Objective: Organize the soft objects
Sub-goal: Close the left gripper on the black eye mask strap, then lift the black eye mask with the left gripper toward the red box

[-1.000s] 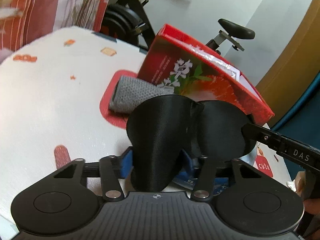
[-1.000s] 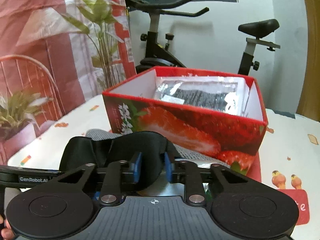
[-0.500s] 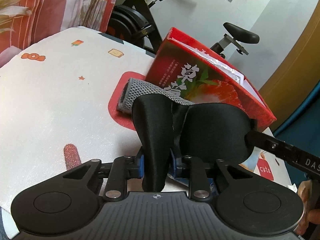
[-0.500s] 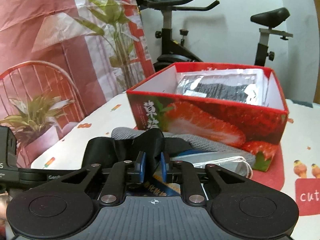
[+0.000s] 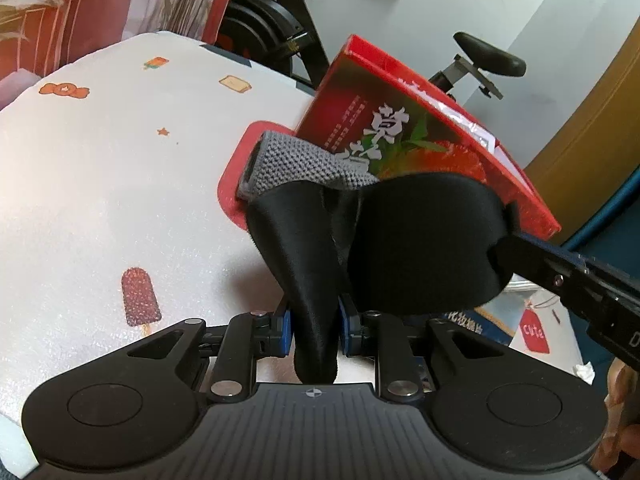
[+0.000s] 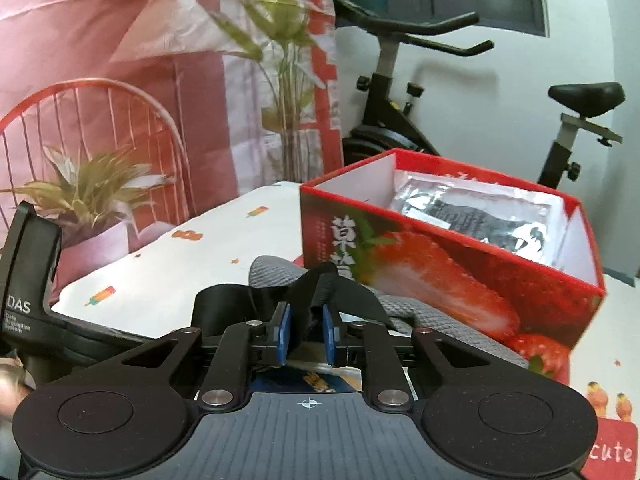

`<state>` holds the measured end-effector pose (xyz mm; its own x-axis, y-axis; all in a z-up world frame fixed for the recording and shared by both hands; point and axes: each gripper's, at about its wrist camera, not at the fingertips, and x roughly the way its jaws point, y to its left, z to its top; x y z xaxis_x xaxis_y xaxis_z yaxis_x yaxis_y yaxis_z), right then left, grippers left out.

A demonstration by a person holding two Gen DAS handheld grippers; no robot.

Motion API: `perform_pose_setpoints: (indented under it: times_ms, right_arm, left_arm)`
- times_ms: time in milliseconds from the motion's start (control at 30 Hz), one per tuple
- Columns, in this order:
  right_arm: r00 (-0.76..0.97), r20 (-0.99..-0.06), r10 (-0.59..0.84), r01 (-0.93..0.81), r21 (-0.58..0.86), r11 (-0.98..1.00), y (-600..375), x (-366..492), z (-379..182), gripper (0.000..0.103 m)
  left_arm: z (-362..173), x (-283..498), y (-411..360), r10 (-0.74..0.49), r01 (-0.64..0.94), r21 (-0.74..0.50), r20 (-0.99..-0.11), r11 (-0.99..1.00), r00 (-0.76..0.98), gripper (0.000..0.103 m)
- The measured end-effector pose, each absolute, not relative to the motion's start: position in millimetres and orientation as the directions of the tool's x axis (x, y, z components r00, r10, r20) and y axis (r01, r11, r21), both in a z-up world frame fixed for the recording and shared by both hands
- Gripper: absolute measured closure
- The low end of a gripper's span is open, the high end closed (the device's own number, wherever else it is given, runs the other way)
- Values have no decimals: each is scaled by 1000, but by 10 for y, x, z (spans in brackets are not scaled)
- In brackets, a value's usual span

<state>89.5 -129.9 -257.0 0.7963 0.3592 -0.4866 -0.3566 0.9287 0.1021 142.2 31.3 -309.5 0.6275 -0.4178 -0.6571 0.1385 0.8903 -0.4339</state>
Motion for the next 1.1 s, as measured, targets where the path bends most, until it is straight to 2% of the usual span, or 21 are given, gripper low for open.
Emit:
perform_pose_setpoints:
  times_ms: [100, 200, 400, 467, 833, 933, 1033, 1100]
  right_arm:
    - [796, -490, 356, -360, 91, 929, -1256, 931, -2564, 90]
    - [819, -440, 368, -389, 47, 920, -1225, 877, -2462, 94]
    - [855, -362, 372, -402, -10, 915, -1223, 888, -2174, 96]
    - [861, -342, 376, -404, -11, 915, -1260, 924, -2073, 99]
    - [859, -321, 400, -411, 36, 911, -1406, 1199, -1828, 101]
    - [851, -361, 381, -378, 82, 922, -1488, 1267, -1909, 96]
    - [837, -402, 372, -342, 147, 928, -1606, 1322, -2088, 81]
    - [819, -430, 380, -333, 184, 925, -1648, 1378, -2216, 75]
  left_arm:
    - [-3126, 1442, 303, -407, 126, -426, -672, 896, 619, 81]
    - [-3141, 1459, 354, -413, 109, -448, -667, 887, 620, 82]
    - [-2928, 1376, 418, -422, 143, -472, -562, 870, 711, 84]
    - [-2844, 1365, 427, -418, 153, -467, -539, 871, 731, 85]
    - [-2422, 1434, 365, -419, 206, -457, -434, 866, 798, 86]
    - [-2401, 1417, 344, -418, 208, -455, -429, 866, 801, 86]
    - [-2461, 1434, 349, -398, 182, -449, -454, 875, 797, 86]
    - [-2535, 1431, 401, -384, 157, -447, -479, 881, 789, 86]
